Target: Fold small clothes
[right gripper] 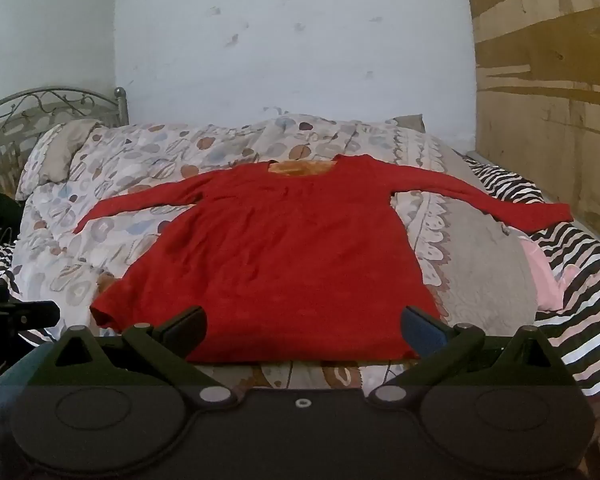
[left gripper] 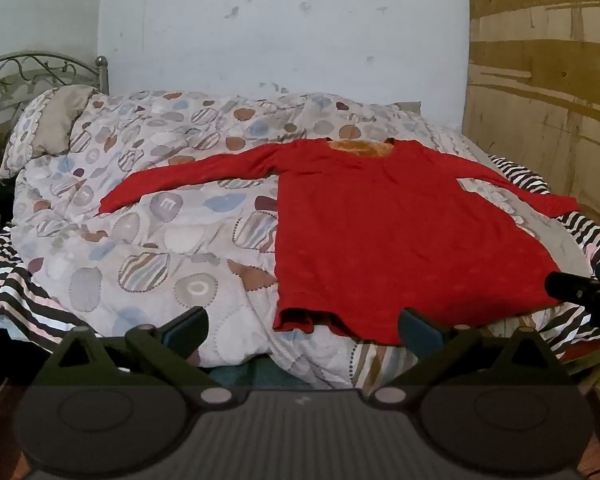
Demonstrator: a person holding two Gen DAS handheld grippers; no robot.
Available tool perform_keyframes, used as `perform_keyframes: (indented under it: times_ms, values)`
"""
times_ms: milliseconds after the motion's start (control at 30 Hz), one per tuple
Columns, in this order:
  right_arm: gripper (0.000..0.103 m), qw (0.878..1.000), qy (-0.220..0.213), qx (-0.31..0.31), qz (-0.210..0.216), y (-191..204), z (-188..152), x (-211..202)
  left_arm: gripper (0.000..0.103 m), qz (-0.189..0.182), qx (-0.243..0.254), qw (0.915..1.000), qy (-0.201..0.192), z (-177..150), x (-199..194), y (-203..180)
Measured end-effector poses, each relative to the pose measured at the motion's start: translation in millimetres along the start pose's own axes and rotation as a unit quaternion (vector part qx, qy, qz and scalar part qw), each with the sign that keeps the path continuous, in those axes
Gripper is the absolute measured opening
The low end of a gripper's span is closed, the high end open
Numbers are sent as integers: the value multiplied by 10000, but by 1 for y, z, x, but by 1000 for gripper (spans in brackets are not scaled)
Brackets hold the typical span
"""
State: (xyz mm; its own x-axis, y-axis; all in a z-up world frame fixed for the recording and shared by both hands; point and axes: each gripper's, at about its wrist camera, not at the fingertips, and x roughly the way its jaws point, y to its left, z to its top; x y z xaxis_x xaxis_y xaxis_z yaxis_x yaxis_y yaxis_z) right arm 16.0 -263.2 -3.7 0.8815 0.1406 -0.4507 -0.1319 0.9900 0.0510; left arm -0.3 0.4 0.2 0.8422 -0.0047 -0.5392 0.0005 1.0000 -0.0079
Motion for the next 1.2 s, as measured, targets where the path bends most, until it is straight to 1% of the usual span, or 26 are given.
perform_keyframes:
  times_ms: [100,300,467,500,900,1167,1200]
  values:
    - [103,10000,-7,11,3,0,0,0,103,-15,-15,10000,7,0,0,2]
    - [103,10000,-8,17,7,1,0,0,103,78,-36,10000,-45,-5,-3,5]
    - [103,10000,-13,18,13,2,1,0,103,114,-44,9999,20,-5,0,5]
    - [103,10000,-15,11,13,2,1,0,103,138,-68,9999,63,0,1,4]
    - [103,10000,-14,-4,4,4,1,0,103,175,-98,9998,91,-4,4,8]
    - [103,10000,-7,-3,5,-11,-8,11,103,190,-108,9997,118,-4,5,8]
    - [103,10000,-12,-5,9,2,-1,4,103,184,-111,9997,124,-4,5,8]
